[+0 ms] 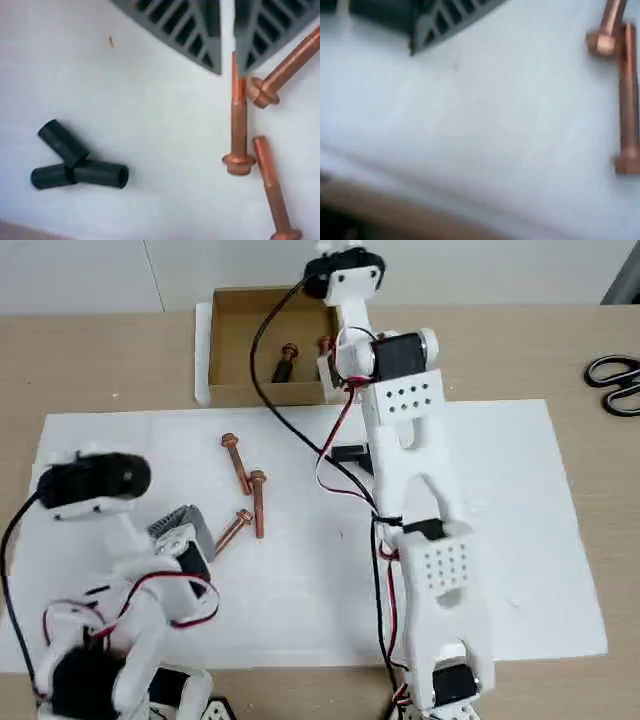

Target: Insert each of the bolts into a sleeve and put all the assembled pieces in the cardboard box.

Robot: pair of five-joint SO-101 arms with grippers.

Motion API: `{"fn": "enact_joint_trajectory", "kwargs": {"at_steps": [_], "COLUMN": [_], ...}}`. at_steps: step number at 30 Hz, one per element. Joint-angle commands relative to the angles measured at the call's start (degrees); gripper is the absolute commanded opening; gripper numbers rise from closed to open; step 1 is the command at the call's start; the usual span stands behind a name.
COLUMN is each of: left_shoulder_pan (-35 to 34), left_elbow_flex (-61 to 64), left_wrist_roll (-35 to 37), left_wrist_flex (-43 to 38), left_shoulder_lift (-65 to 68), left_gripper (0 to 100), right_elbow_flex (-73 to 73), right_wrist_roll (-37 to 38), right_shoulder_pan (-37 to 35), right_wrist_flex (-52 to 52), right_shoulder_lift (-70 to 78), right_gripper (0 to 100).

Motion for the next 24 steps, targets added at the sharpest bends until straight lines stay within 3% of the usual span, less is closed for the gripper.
{"fn": "enact_joint_trajectory", "kwargs": {"at_steps": [1, 7, 24], "left_shoulder_pan": [-0.4, -0.4, -0.4], "left_elbow_flex": [1.0, 6.4, 7.3], "left_wrist_roll": [0.4, 0.3, 0.1], "left_wrist_flex": [0.3, 0.1, 0.2], "left_shoulder_lift": [-4.0, -10.0, -15.2], "left_gripper": [1, 1, 1], "right_elbow_flex": [17.0, 29.1, 32.1], "right_wrist_roll": [2.5, 7.3, 23.9], "right_shoulder_pan": [0.5, 1.5, 2.9], "right_wrist_flex": [-0.9, -1.4, -2.2], "right_shoulder_lift": [-12.6, -17.1, -6.4], "right_gripper": [14.7, 14.7, 14.9]}}
